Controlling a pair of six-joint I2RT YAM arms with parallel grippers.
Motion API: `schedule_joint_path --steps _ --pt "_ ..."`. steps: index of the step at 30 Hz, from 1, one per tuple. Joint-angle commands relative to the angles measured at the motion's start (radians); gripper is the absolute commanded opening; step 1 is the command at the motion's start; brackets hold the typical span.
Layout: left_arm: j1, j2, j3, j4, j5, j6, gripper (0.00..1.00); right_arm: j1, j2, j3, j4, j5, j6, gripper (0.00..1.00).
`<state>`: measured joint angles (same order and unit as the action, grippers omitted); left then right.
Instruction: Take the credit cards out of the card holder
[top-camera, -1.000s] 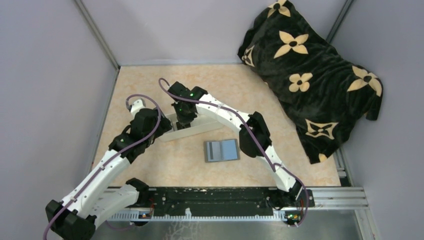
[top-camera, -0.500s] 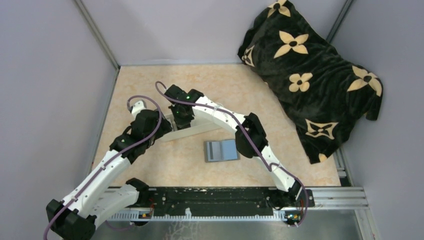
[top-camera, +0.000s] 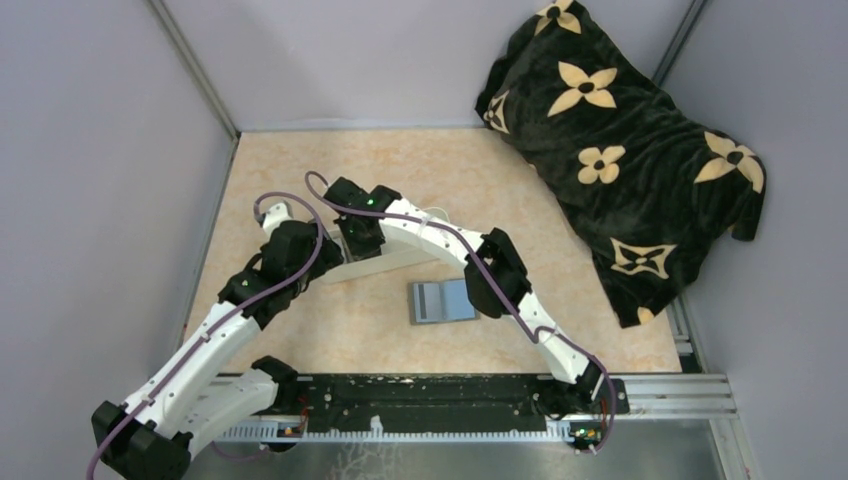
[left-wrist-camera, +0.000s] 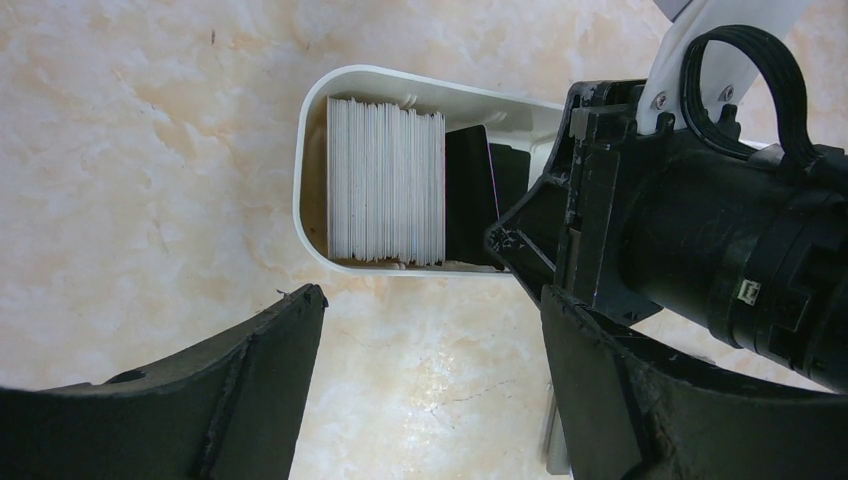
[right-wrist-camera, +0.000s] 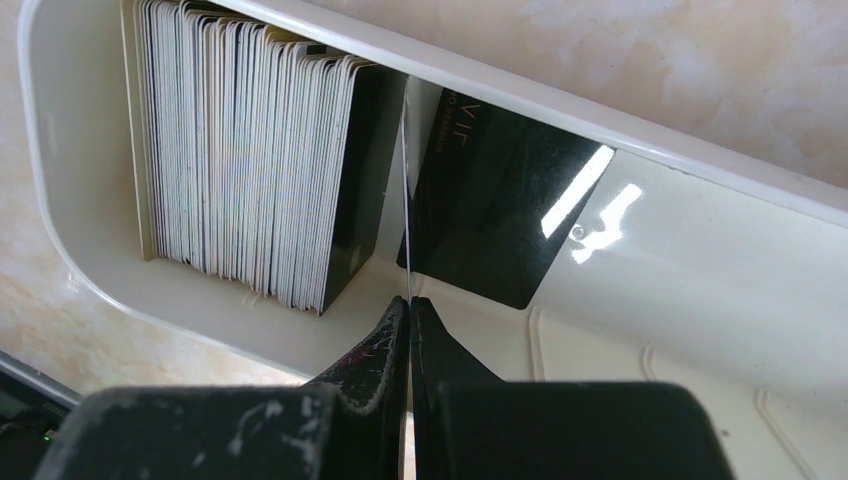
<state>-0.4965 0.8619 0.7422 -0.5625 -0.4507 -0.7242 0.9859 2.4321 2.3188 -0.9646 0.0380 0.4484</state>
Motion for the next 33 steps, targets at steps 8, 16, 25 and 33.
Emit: schedule_joint_path --steps 8,16,25,33 --pt "0.008 -0.013 -0.013 -0.013 0.017 0.016 0.85 0.048 -0.002 0.041 0.032 -0.008 -0.016 0.12" --pt "0.009 -0.014 -0.019 -0.006 0.023 0.012 0.85 0.056 -0.018 0.040 0.049 -0.042 -0.022 0.24" --pt "0.008 0.002 -0.024 0.005 0.030 0.014 0.85 0.054 -0.047 -0.019 0.135 -0.119 -0.024 0.24" --pt "0.009 0.009 -0.022 0.014 0.032 0.021 0.85 0.053 -0.143 -0.110 0.239 -0.073 -0.023 0.24"
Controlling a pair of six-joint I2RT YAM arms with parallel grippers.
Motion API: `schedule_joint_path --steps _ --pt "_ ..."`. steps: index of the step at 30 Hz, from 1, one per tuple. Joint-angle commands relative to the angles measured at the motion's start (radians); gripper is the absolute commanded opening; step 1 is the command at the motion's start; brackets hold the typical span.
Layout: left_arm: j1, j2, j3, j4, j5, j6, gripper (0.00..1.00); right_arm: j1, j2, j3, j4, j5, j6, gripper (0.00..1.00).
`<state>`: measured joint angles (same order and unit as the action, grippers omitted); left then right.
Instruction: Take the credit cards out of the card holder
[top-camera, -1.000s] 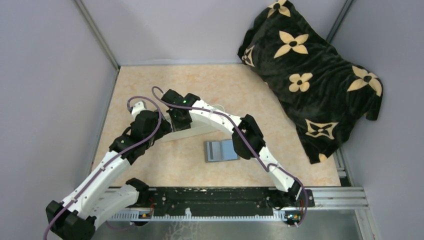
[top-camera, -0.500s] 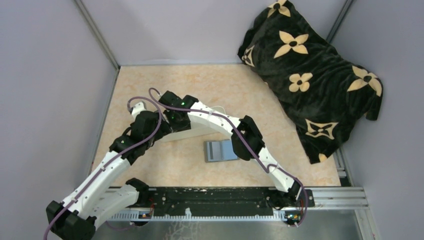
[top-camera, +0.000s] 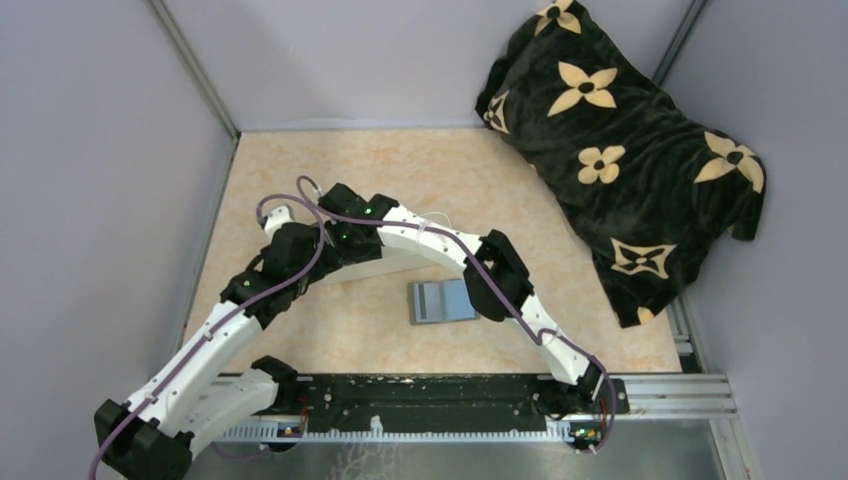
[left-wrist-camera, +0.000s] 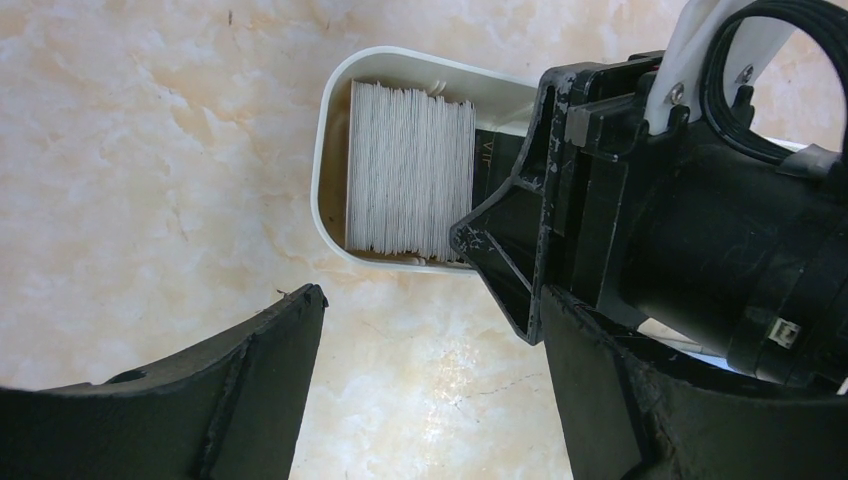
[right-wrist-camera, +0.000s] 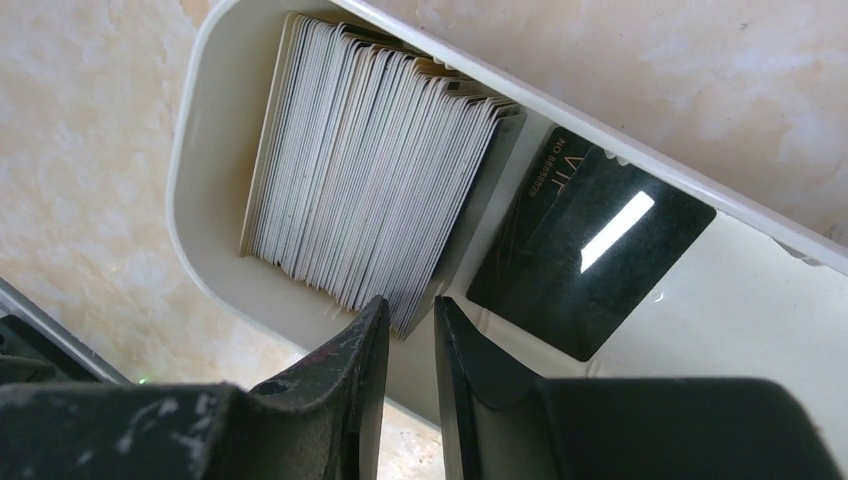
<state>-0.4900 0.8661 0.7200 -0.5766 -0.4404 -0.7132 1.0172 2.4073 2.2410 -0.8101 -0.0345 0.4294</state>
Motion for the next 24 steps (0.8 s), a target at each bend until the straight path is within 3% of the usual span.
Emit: schedule_joint_path --steps 1,6,15,24 --pt "0.003 0.006 0.003 0.030 0.021 0.011 0.85 0.021 -0.133 -0.042 0.095 0.013 -0.002 0.24" --pt "0.003 -0.001 0.004 0.042 0.028 0.017 0.85 0.012 -0.240 -0.154 0.175 0.098 0.007 0.24" --pt "0.003 -0.020 0.007 0.093 0.081 0.043 0.85 -0.038 -0.563 -0.555 0.483 0.235 0.055 0.23" --pt "-0.006 0.010 0.008 0.223 0.319 0.076 0.82 -0.075 -0.967 -1.006 0.727 0.427 0.028 0.20"
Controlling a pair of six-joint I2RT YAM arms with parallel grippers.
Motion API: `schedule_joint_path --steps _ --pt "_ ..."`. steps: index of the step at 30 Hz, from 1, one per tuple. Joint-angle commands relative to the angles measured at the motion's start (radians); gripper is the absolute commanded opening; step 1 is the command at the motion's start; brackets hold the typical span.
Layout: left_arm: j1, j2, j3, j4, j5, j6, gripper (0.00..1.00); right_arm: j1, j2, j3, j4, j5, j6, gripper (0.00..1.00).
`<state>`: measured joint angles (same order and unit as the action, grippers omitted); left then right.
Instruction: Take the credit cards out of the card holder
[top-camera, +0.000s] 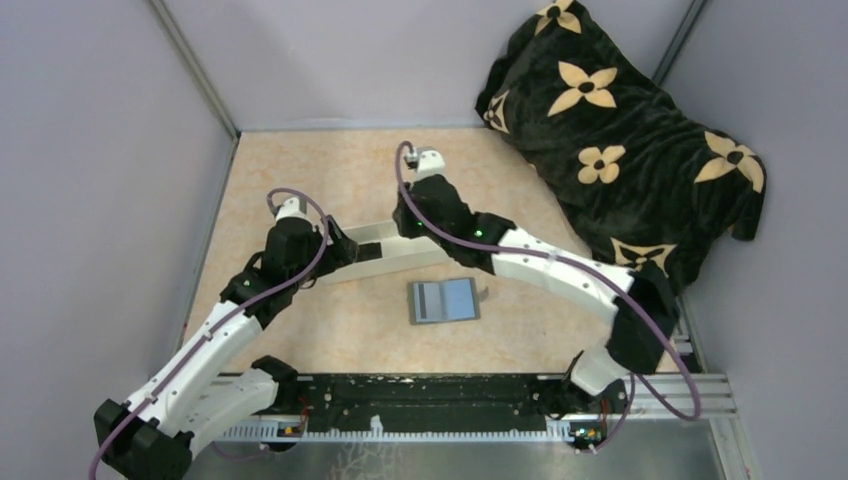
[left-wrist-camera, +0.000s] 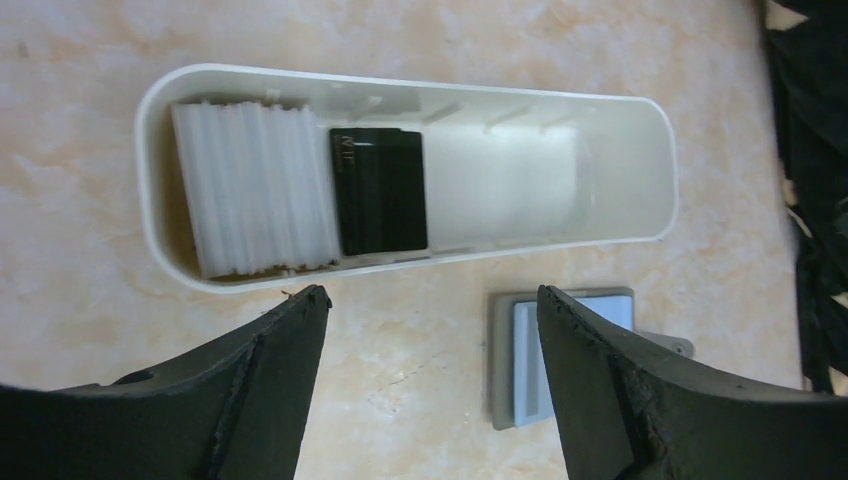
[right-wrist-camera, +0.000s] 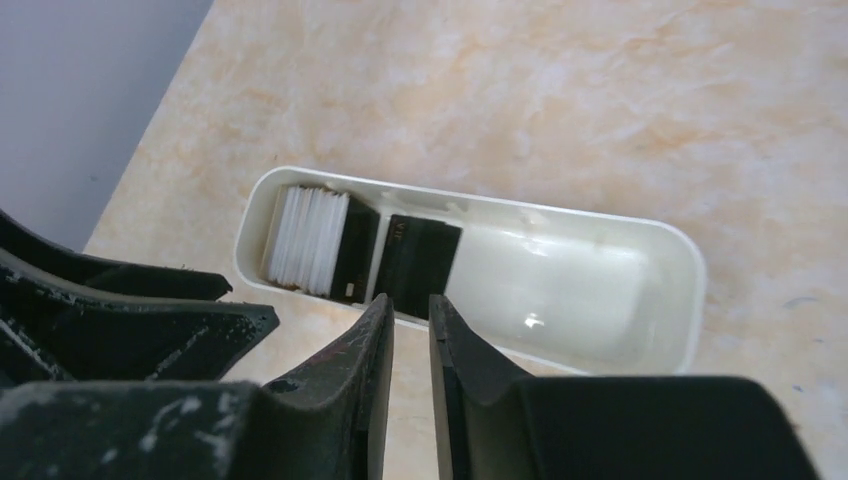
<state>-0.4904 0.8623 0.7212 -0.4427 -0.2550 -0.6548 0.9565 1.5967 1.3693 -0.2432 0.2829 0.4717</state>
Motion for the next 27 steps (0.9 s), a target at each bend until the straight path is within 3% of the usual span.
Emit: schedule_joint_path --steps 1,8,14,21,27 --pt "-0.009 0.016 0.005 0.104 0.151 0.015 0.81 -0.020 -0.188 -0.179 0.169 0.108 -0.017 0.15" --pt "-0.039 0.013 0.049 0.147 0.266 0.018 0.81 -0.056 -0.310 -0.378 0.118 0.043 0.026 0.12" --pt "-0.054 0.092 0.068 0.220 0.550 0.004 0.83 0.003 -0.309 -0.497 0.112 0.000 0.115 0.34" --pt "-0.223 0.124 0.018 0.222 0.416 -0.010 0.83 0.127 -0.194 -0.472 0.007 0.117 0.205 0.51" --pt "-0.242 0.036 -0.065 0.164 0.300 -0.078 0.81 0.185 -0.103 -0.392 -0.109 0.187 0.241 0.55"
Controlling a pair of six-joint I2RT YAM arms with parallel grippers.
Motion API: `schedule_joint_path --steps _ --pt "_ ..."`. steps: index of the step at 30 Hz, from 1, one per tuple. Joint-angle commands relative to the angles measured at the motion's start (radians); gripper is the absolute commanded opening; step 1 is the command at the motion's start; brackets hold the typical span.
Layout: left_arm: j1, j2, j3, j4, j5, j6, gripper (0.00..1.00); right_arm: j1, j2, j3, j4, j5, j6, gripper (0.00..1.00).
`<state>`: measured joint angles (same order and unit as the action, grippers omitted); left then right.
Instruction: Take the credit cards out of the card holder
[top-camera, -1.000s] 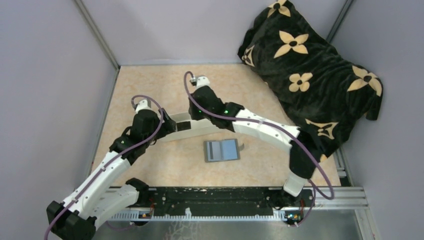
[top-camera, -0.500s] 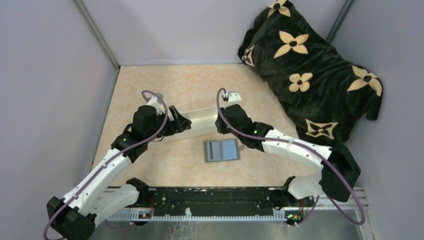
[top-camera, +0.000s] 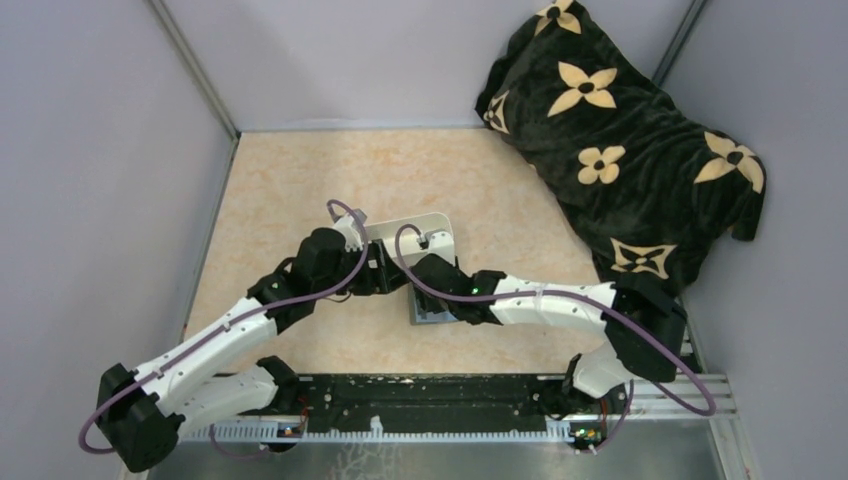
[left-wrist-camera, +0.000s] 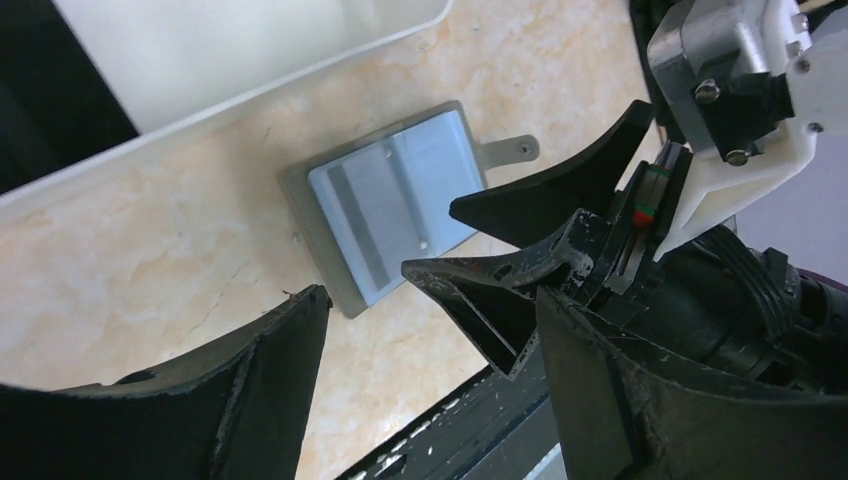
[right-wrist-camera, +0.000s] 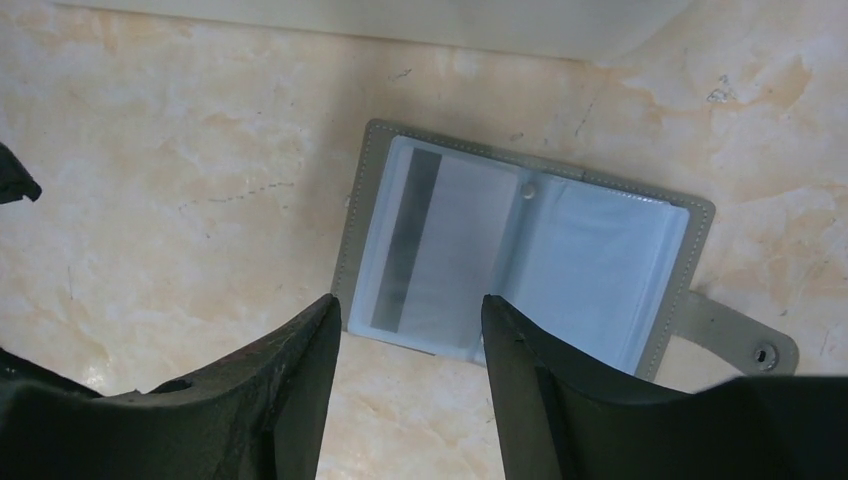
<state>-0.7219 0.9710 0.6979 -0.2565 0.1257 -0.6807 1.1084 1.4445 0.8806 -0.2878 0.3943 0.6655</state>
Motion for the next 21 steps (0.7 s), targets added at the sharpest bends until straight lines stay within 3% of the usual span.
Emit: schedule_joint_path --steps 1,9,21 --pt "-0.010 -0.096 -0.057 -0.043 -0.103 -0.064 0.81 0.038 0.070 0.110 -0.087 0.086 0.055 0.55" --pt "-0.010 -0.234 -0.147 -0.134 -0.194 -0.101 0.80 0.043 0.192 0.150 -0.120 0.066 0.086 0.55" --pt "-0.010 -0.209 -0.144 -0.131 -0.205 -0.082 0.81 0.044 0.288 0.187 -0.148 0.047 0.097 0.57"
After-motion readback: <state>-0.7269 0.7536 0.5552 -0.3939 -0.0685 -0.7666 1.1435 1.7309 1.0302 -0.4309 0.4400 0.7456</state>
